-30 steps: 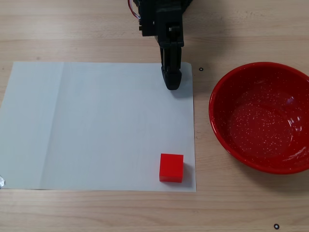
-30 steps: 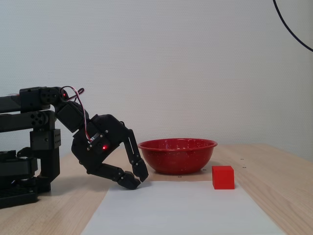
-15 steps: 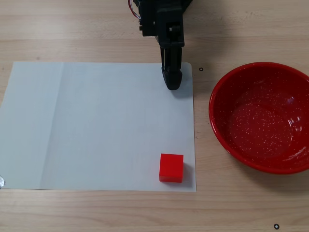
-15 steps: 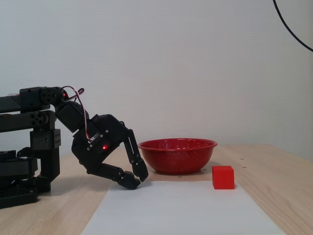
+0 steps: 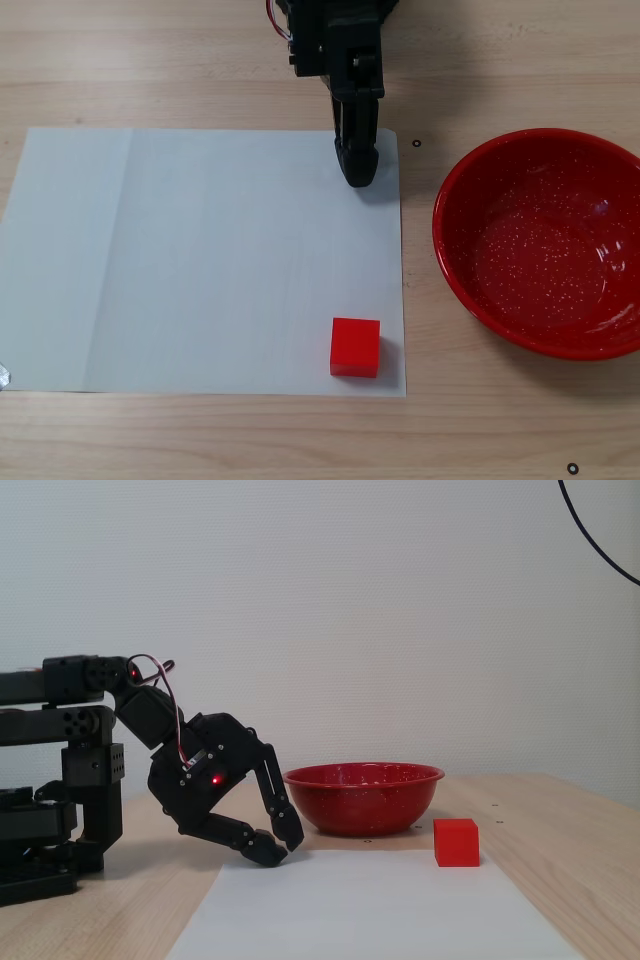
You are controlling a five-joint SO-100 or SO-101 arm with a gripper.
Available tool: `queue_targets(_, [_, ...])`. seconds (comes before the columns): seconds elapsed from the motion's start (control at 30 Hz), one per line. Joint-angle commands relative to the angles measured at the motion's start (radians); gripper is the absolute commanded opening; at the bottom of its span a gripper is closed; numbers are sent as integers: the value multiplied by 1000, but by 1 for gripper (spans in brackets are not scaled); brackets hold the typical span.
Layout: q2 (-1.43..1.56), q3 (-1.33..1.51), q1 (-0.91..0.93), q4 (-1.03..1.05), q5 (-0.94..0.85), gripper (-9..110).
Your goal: Grasp the red cube and put it in the red bowl.
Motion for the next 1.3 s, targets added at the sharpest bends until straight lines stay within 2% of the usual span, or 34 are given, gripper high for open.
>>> queue_targets(0.0, [-58,-130,-8,-2,23,0])
queue_targets(0.23, [-221,-299,-25,18,63,0])
queue_targets(0.67, [-522,-684,-17,196,83,0])
queue_targets(1.07, [-807,-1039,2,334,17,0])
queue_targets(1.27, [-936,-1186,3,328,-2,0])
